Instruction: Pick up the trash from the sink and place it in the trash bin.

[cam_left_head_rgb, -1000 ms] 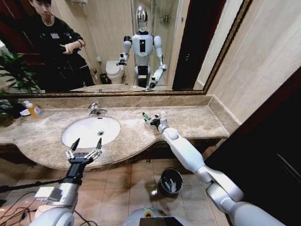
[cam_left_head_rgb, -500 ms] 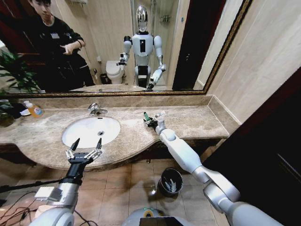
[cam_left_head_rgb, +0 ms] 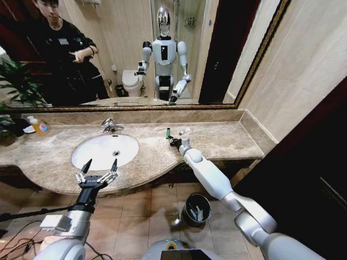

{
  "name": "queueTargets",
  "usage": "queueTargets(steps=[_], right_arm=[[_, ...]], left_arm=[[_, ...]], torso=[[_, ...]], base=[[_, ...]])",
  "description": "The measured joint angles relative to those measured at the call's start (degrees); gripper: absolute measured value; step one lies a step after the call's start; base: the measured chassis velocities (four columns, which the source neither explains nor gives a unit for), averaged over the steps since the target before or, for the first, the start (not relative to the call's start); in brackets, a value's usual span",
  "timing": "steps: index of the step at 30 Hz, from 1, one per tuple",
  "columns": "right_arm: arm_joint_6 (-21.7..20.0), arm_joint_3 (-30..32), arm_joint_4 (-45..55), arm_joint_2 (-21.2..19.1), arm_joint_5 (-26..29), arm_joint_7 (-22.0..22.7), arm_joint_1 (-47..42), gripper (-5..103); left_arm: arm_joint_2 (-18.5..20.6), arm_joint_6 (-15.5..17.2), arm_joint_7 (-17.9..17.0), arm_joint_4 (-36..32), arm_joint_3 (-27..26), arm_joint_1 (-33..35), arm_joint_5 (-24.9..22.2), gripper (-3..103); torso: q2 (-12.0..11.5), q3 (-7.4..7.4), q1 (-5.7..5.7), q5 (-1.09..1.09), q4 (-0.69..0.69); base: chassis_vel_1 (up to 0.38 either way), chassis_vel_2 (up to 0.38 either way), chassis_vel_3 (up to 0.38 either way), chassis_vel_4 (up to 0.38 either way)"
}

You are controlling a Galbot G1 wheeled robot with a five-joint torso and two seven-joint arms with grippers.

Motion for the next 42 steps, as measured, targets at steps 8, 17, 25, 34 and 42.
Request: queueTargets(steps=[8,17,25,34,42], right_arm=[[-0.2,0.8,1.8,0.0,0.1,0.4,-0.7,0],[-0.4,1.9,5.6,-1.9,0.2,0.7,-1.9,0],[-0.4,4.0,12.8,-5.8,0.2,1.4,-5.1,0],[-1.8,9.1,25.6,-12.2,1.0,1.6,-14.2,0],[-2.5,16.5,37.6,-18.1,2.0,0.6,-28.9,0]], left_arm=[[0.0,0.0,0.0,0.0,0.0,0.0,0.0,100],[0.0,0.0,0.0,0.0,0.0,0.0,0.0,100],[0.0,0.0,0.0,0.0,0.0,0.0,0.0,100],[0.0,0.0,0.0,0.0,0.0,0.0,0.0,100],[0.0,0.0,0.0,0.0,0.0,0.0,0.0,100]], torso=[[0.0,0.00,0.00,0.00,0.00],[0.0,0.00,0.00,0.00,0.00],[0.0,0.00,0.00,0.01,0.00],[0.0,-0.01,0.00,0.01,0.01],[0.0,-0.01,0.00,0.01,-0.01]], base=[[0.000,0.000,0.000,0.000],[0.000,0.000,0.000,0.000],[0.000,0.000,0.000,0.000],[0.000,0.000,0.000,0.000],[0.000,0.000,0.000,0.000]])
